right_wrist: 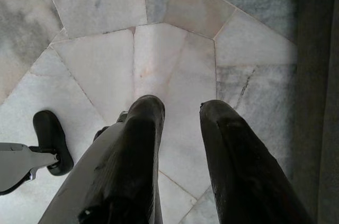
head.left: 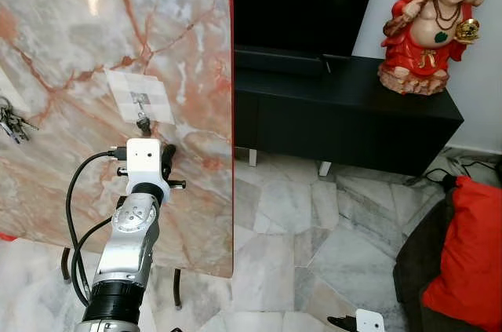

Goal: Hang keys on a hook

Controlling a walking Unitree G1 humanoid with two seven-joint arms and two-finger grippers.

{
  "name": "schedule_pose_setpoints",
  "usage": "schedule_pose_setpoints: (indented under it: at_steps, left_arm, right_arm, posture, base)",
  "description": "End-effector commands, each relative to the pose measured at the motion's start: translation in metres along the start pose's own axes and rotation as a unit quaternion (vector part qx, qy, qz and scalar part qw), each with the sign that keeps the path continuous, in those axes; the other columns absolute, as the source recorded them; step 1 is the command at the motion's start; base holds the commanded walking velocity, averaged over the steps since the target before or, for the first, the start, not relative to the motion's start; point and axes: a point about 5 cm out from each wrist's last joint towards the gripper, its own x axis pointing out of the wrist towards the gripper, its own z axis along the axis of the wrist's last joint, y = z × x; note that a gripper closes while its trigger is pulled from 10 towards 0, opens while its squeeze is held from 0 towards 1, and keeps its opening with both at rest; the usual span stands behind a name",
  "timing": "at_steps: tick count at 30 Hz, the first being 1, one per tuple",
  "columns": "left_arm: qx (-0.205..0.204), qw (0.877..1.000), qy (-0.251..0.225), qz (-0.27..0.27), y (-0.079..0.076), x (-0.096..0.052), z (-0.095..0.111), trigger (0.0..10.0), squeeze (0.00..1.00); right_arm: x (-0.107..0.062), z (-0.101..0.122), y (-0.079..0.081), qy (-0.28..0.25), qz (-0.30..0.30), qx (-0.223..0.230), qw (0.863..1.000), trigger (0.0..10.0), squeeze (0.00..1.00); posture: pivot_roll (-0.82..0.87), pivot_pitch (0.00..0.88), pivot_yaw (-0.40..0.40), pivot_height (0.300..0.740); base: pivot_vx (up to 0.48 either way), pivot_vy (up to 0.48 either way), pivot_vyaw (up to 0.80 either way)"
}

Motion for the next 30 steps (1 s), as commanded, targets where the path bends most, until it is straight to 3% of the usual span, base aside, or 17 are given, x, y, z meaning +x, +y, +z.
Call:
schedule_pose_setpoints:
  at_steps: [1,3,8,9,11,14,15,18,21,24,26,30]
  left_arm:
    - [-0.001,1.000,0.004,-0.015,-0.003,-0.004,-0.003,10.0,1.00]
    - [0.005,1.000,0.012,-0.017,-0.002,-0.007,-0.007,10.0,1.00]
    - [0.038,0.996,0.079,-0.020,0.009,-0.028,-0.048,10.0,1.00]
    - [0.038,0.996,0.079,-0.020,0.009,-0.028,-0.048,10.0,1.00]
    - [0.054,0.990,0.130,-0.015,0.017,-0.042,-0.077,10.0,1.00]
    - [0.069,0.982,0.177,-0.016,0.023,-0.055,-0.101,10.0,1.00]
    - [0.073,0.979,0.192,-0.018,0.025,-0.058,-0.109,10.0,0.00]
    - [0.107,0.963,0.243,-0.038,0.027,-0.072,-0.135,10.0,0.00]
    - [0.096,0.940,0.328,-0.003,0.042,-0.097,-0.170,10.0,0.00]
    - [0.094,0.929,0.357,0.008,0.047,-0.109,-0.182,10.0,0.00]
    - [0.100,0.909,0.403,0.015,0.050,-0.130,-0.197,10.0,0.00]
    - [0.101,0.891,0.442,0.024,0.051,-0.151,-0.211,10.0,0.00]
  right_arm:
    - [0.000,0.000,-0.001,0.000,-0.002,0.002,1.000,10.0,0.00]
    - [0.000,0.000,-0.001,0.001,-0.001,0.002,1.000,10.0,0.00]
    - [0.000,-0.001,-0.001,0.002,-0.001,0.003,1.000,10.0,0.00]
    - [0.000,-0.001,-0.001,0.002,-0.001,0.003,1.000,10.0,0.00]
    - [0.000,-0.001,-0.001,0.002,-0.001,0.002,1.000,10.0,0.00]
    - [0.000,-0.001,-0.002,0.003,-0.001,0.002,1.000,10.0,0.00]
    - [0.000,-0.001,-0.002,0.003,-0.001,0.001,1.000,10.0,0.00]
    - [0.000,-0.001,-0.002,0.003,-0.001,0.000,1.000,10.0,0.00]
    - [0.000,-0.001,-0.003,0.002,-0.002,-0.001,1.000,10.0,0.00]
    - [0.000,-0.001,-0.003,0.002,-0.002,-0.001,1.000,10.0,0.00]
    - [0.000,-0.002,-0.002,0.002,-0.002,-0.001,1.000,10.0,0.00]
    - [0.000,-0.003,-0.002,0.003,0.000,-0.001,1.000,10.0,0.00]
  posture:
    - [-0.01,0.011,-0.058,0.740]
    - [-0.01,0.010,-0.057,0.740]
    - [-0.01,0.013,-0.055,0.740]
    - [-0.01,0.013,-0.055,0.740]
    - [-0.01,0.013,-0.056,0.740]
    - [-0.01,0.012,-0.057,0.740]
    - [0.00,0.011,-0.060,0.740]
    - [0.00,0.008,-0.065,0.740]
    - [0.00,0.000,-0.060,0.740]
    - [0.00,0.000,-0.058,0.740]
    - [0.00,0.000,-0.051,0.740]
    - [0.00,0.000,-0.045,0.740]
  base:
    - [0.000,0.000,0.00]
    - [0.000,0.000,0.00]
    - [0.000,0.000,0.00]
    - [0.000,0.000,0.00]
    - [0.000,0.000,0.00]
    - [0.000,0.000,0.00]
    - [0.000,0.000,0.00]
    - [0.000,0.000,0.00]
    - [0.000,0.000,0.00]
    - [0.000,0.000,0.00]
    - [0.000,0.000,0.00]
    - [0.000,0.000,0.00]
